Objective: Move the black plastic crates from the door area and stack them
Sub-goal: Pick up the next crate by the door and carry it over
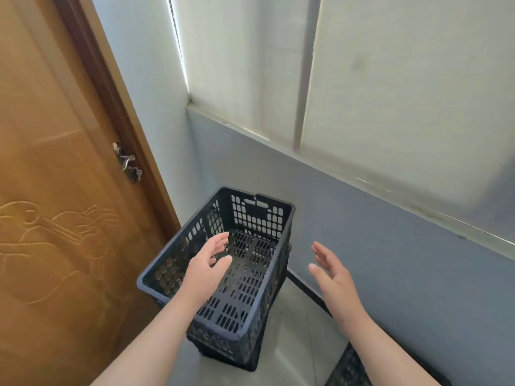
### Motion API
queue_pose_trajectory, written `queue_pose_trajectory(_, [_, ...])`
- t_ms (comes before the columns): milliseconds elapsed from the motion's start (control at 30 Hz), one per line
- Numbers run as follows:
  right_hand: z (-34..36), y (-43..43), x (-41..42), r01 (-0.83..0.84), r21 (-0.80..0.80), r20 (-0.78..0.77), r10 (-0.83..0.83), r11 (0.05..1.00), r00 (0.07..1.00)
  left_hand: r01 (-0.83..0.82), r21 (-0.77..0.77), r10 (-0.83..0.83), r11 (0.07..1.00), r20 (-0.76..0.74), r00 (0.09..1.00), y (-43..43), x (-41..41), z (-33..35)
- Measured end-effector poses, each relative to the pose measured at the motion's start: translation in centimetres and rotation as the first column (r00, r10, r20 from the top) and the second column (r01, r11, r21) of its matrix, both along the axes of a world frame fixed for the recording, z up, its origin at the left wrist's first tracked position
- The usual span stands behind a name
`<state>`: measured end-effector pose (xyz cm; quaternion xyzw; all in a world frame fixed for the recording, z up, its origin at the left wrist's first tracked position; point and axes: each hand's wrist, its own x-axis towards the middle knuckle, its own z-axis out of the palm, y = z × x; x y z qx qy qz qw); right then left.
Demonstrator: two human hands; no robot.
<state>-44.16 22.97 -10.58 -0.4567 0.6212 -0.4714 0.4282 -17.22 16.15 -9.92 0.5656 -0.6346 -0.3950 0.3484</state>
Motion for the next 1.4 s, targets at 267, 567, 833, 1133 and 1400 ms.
queue_pose_trajectory(267, [-1.8,-9.9,9.0,-0.023,0.060,-0.014,0.024,0.998,1.000,-0.044,0.046,0.043,0.998,0.026,0.999,-9.1,10.3,-1.9])
queue_pose_trajectory(567, [-6.0,-15.4,11.6,0.083,0.111,-0.139,-0.068,0.990,0.988,-0.079,0.162,0.064,0.984,0.099,0.993,-18.1,16.3,-6.0])
queue_pose_trajectory(833, [-10.6,-15.4,10.7,0.216,0.283,-0.105,-0.194,0.935,0.975,-0.005,0.431,-0.059,0.902,0.134,0.989,-24.8,16.8,-10.5])
queue_pose_trajectory(1133, [-13.7,-15.6,11.0,0.202,0.341,0.041,-0.229,0.918,0.972,0.006,0.552,-0.101,0.834,0.142,0.985,-27.6,16.6,-13.9])
queue_pose_trajectory(1400, [-16.2,-16.0,11.1,0.236,0.384,0.097,-0.294,0.893,0.951,0.018,0.624,-0.089,0.781,0.083,0.993,-27.9,16.4,-14.8])
